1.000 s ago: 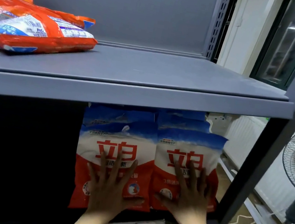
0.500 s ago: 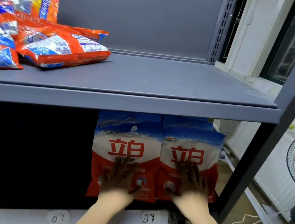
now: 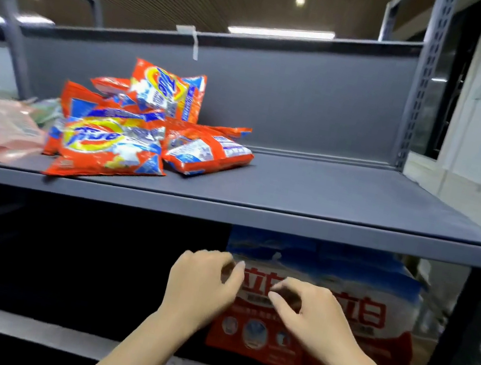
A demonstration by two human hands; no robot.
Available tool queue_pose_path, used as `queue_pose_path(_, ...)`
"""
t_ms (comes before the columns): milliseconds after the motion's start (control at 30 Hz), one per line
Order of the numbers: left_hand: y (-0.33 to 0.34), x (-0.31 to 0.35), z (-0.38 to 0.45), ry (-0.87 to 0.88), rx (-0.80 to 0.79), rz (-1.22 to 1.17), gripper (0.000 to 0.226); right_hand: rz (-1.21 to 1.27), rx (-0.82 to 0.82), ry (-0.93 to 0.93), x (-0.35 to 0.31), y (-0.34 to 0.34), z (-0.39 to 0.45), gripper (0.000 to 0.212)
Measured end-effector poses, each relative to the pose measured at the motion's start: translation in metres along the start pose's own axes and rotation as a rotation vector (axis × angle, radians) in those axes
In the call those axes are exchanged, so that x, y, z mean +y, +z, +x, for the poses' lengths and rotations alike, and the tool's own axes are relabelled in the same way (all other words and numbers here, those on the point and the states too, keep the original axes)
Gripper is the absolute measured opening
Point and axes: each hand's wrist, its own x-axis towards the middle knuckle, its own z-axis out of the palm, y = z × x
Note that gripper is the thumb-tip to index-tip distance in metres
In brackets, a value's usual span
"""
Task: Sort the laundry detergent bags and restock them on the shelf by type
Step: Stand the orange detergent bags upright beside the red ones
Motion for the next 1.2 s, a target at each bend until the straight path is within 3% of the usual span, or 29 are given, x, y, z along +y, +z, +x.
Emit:
queue_pose_path(200, -0.075, -0.039, 0.045, -0.203, 0.269, 0.000, 0.039, 0.279, 0.135, -0.273, -0.082, -0.028, 0.046, 0.019)
queue_pose_path(300, -0.094, -0.076, 0.069, -0.313, 0.287, -0.006, 0.025, 0.244, 0.196, -0.254, -0.108, -0.028, 0.082, 0.021)
queue_pose_path(433, -0.109, -0.126, 0.090, -0.446, 0.293, 0.072, 0.034, 0.194, 0.229, -0.187, -0.136, -0.015, 0.131, 0.014)
queue_pose_path(567, -0.120, -0.187, 0.107, -0.670, 0.170, 0.078, 0.059, 0.023, 0.222, -0.175, -0.171, 0.005, 0.179, 0.028)
queue_pose_path(667, -0.119, -0.236, 0.124, -0.769, 0.110, -0.124, 0.074, -0.261, 0.206, -0.218, -0.198, 0.026, 0.210, 0.034)
queue_pose_path(800, -0.119, -0.271, 0.150, -0.787, 0.032, -0.352, 0.086, -0.531, 0.116, -0.157, -0.222, 0.045, 0.238, 0.040)
queue_pose_path(933, -0.115, -0.288, 0.168, -0.773, 0.002, -0.525, 0.078, -0.607, 0.002, -0.059, -0.218, 0.049, 0.253, 0.046)
queue_pose_path(1100, -0.108, -0.287, 0.163, -0.766, 0.095, -0.514, 0.068, -0.739, 0.256, 0.048, -0.209, 0.066, 0.258, 0.032)
queue_pose_path(1200, -0.107, -0.287, 0.159, -0.739, 0.133, -0.530, 0.063, -0.572, 0.458, 0.133, -0.208, 0.065, 0.243, 0.029)
